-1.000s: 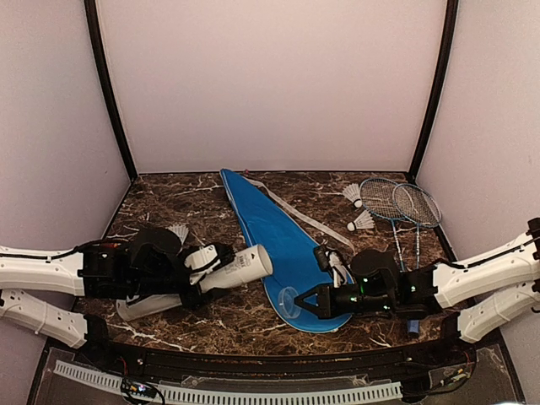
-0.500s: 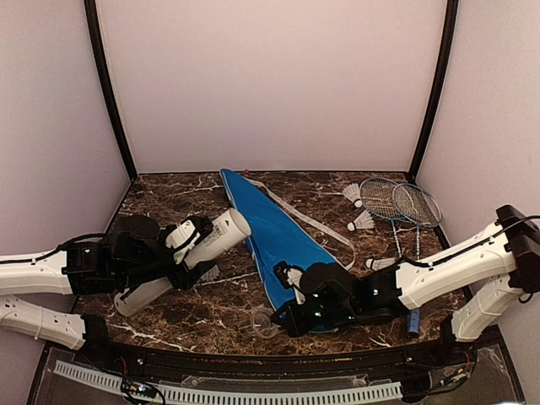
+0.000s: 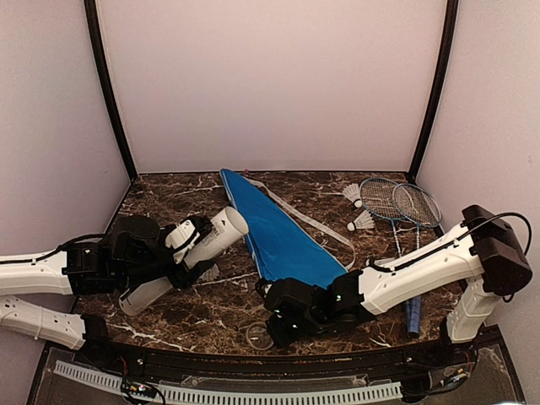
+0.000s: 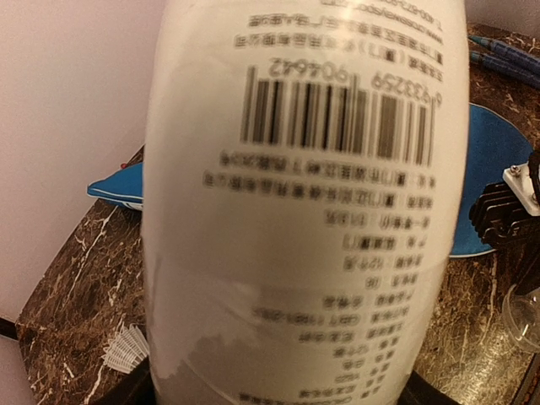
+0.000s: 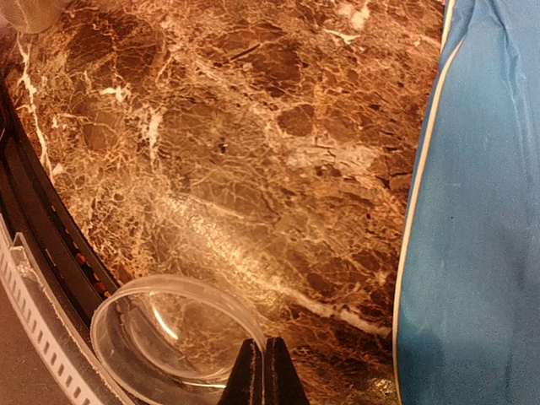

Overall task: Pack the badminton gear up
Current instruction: Place the tube cap at the center of the board.

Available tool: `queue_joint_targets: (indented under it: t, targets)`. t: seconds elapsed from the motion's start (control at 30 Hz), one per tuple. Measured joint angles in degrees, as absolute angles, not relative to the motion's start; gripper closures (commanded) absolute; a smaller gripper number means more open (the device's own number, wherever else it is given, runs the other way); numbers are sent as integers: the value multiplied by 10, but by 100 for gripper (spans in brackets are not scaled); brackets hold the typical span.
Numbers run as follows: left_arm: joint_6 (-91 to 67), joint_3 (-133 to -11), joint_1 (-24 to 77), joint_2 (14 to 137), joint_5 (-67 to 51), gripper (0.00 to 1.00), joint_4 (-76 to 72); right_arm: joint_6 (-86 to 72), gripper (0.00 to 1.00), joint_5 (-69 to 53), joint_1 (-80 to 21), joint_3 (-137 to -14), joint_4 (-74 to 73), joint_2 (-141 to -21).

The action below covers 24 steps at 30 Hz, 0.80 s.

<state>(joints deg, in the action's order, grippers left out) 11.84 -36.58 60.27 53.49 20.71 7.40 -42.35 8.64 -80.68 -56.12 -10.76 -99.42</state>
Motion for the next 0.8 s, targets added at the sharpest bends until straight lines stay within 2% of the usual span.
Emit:
queue_joint_targets:
  t: [0.33, 0.57, 0.8]
  targets:
    - [121, -366, 603, 535, 195, 27, 74, -424, 97, 103, -807, -582, -147, -1015]
    - [122, -366, 603, 536, 187, 27, 74, -426, 74, 113, -807, -594, -166, -1025]
    - [122, -366, 603, 536, 190, 27, 74, -431, 67, 123, -807, -594, -173, -1022]
